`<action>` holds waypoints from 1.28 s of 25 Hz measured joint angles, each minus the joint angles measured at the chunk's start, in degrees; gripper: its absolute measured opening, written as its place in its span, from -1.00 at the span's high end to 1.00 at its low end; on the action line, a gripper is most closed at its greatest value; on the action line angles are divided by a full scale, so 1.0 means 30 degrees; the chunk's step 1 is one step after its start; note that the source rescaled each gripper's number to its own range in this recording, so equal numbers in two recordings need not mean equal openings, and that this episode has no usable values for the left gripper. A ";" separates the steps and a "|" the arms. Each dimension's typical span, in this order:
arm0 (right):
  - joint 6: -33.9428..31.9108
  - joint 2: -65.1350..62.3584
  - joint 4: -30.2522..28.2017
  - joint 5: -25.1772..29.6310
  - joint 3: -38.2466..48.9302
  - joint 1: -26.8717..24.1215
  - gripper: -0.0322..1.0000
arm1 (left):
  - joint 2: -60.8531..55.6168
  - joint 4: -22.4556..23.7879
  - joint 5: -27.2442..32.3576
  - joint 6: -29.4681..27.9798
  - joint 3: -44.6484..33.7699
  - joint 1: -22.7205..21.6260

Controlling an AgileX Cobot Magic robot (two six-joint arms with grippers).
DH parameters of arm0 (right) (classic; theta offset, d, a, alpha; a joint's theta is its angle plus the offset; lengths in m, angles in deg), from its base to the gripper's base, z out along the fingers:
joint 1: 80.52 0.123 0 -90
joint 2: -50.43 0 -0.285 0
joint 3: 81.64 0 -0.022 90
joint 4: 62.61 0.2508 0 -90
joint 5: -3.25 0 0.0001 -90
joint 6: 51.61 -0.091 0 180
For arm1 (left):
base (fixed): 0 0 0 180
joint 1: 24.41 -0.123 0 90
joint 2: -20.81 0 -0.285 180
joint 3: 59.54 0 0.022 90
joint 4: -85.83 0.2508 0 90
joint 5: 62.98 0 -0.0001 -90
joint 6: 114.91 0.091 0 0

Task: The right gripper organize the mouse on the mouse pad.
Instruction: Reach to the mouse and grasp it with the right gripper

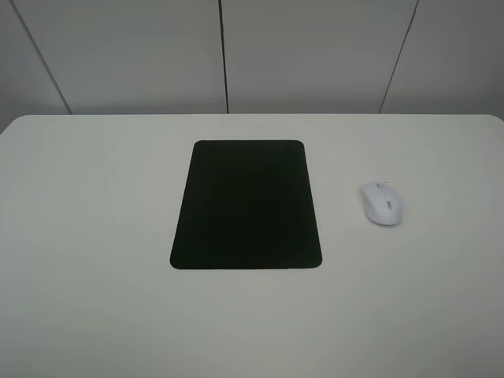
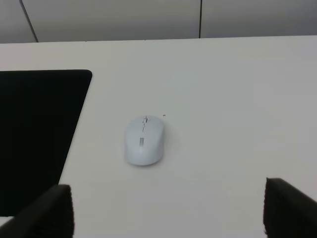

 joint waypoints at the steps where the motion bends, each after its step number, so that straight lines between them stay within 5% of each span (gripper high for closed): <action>1: 0.0000 0.0000 0.0000 0.0000 0.0000 0.0000 -0.41 | 0.0000 0.0000 0.0000 0.0000 0.0000 0.0000; 25: 0.0000 0.0000 0.0000 0.0000 0.0000 0.0000 -0.41 | 0.0000 0.0000 0.0000 0.0000 0.0000 0.0000; 32: 0.0132 0.4276 0.0000 -0.1044 -0.0715 0.0000 -0.41 | 0.0000 0.0000 0.0000 0.0000 0.0000 0.0000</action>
